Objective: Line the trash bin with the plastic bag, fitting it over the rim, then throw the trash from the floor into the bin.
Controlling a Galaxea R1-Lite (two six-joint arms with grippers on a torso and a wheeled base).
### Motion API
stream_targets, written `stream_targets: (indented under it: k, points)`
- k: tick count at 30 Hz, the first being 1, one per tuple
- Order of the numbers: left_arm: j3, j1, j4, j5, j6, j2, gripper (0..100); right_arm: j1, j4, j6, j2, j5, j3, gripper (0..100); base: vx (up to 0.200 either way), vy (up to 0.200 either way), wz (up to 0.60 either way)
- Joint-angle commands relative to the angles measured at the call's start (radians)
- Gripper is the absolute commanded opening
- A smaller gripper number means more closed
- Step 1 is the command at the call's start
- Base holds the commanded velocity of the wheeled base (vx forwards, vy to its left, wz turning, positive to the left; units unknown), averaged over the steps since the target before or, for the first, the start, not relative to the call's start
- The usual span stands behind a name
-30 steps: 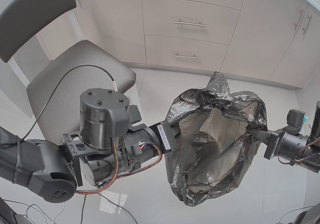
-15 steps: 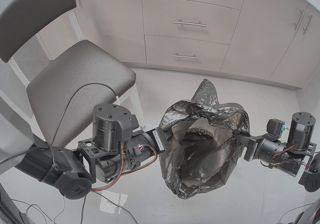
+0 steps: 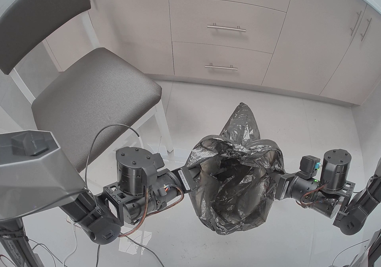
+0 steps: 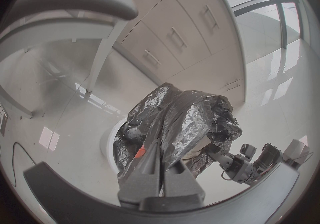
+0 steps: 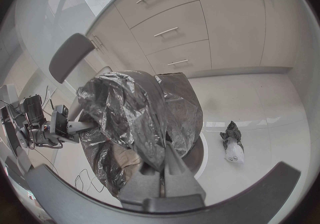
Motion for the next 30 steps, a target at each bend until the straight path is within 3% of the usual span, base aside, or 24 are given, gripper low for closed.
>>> stream_targets:
  k: [1,15,19,20,24,30]
  points:
    - [0.037,0.009,-0.039,-0.008,0.000,0.078,0,-0.006,-0.041,-0.002,0.088,-0.003,0.019,0,0.000,0.000,0.00]
    - [0.027,0.021,-0.096,-0.003,0.004,0.183,0,-0.024,-0.213,-0.004,0.245,-0.018,0.029,0,0.000,0.000,0.00]
    - [0.019,0.037,-0.121,-0.006,0.006,0.212,0,-0.053,-0.263,-0.015,0.288,-0.020,0.032,0,0.000,0.000,0.00]
    - [0.013,0.038,-0.131,-0.006,0.010,0.229,0,-0.084,-0.271,-0.050,0.302,-0.018,0.032,0,0.000,0.000,0.00]
    - [0.004,0.037,-0.131,-0.006,0.047,0.259,0,-0.107,-0.268,-0.093,0.305,-0.017,0.035,0,0.000,0.000,0.00]
    - [-0.058,0.037,-0.144,0.006,0.191,0.385,0,-0.115,-0.276,-0.122,0.371,-0.018,0.026,0,0.000,0.000,0.00]
